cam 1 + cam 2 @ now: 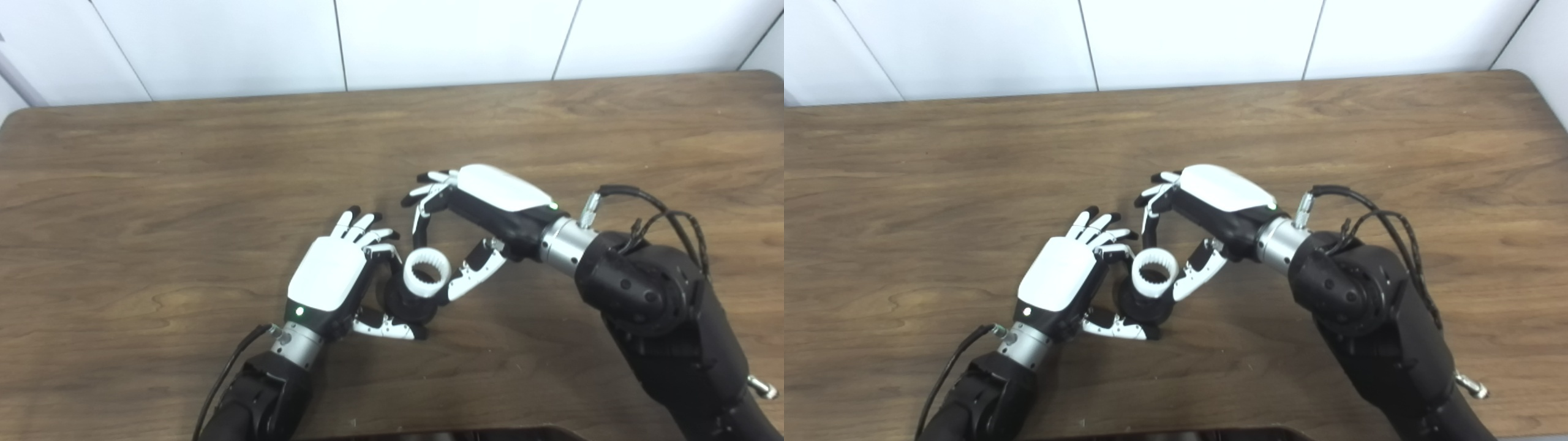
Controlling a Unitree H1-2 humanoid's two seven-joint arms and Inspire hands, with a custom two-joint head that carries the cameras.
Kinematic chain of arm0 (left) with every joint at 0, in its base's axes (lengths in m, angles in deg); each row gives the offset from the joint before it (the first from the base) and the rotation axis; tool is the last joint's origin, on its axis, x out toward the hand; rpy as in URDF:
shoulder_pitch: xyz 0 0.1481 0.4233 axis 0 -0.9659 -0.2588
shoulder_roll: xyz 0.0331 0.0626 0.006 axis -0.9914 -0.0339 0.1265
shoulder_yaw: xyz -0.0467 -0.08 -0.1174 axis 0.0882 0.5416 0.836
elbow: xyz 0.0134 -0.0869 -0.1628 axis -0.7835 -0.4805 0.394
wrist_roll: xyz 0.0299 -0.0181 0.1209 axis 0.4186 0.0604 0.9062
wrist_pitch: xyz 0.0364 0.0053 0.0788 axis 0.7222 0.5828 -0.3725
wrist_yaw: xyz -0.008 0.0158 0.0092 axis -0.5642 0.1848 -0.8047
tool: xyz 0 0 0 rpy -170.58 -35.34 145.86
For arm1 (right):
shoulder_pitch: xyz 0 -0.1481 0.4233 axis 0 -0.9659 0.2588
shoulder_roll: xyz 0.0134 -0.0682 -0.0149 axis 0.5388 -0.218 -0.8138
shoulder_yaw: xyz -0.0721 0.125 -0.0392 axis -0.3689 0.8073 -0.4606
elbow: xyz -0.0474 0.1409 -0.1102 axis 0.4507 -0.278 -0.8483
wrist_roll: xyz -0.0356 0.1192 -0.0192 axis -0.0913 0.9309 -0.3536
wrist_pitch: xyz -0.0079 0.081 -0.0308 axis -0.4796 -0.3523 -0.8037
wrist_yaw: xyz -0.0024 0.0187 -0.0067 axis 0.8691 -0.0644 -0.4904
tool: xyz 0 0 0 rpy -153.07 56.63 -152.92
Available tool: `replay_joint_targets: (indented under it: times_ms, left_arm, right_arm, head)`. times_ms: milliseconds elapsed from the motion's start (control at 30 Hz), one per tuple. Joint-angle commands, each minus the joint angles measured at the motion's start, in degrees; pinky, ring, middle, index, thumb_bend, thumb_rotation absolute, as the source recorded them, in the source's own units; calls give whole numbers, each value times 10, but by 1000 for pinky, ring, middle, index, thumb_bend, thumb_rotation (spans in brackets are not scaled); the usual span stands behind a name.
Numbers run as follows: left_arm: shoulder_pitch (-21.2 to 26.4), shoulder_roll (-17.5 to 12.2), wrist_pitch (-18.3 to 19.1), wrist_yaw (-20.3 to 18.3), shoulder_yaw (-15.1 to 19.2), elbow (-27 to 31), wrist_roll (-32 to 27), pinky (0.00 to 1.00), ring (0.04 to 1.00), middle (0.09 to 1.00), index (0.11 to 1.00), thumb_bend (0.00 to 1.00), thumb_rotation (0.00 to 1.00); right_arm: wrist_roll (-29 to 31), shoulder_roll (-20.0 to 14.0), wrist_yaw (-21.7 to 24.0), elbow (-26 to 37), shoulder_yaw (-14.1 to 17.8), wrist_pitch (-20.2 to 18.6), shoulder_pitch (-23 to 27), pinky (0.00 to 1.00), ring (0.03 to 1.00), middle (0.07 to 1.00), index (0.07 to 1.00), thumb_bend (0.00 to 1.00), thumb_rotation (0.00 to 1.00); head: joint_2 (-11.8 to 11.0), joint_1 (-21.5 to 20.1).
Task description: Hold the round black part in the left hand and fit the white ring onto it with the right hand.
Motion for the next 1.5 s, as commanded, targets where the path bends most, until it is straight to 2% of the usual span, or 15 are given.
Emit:
replay_joint_targets:
  times_ms: [0,667,1467]
  left_arm:
    - [0,-1,-3,-9,-6,3,7,1000,922,801,484,525,58]
    - [1,-1,4,-12,-9,6,9,1000,925,804,485,525,58]
    - [0,2,7,-11,-11,7,11,1000,920,800,484,525,58]
  right_arm:
    - [-3,5,-5,9,2,6,14,1000,975,846,483,524,131]
    - [-2,15,-27,-11,-2,14,5,1000,993,853,483,524,131]
    - [2,21,-69,-32,-10,44,-12,1000,983,835,482,523,130]
  head:
    - [0,1]
    - [-1,-1]
    - [0,0]
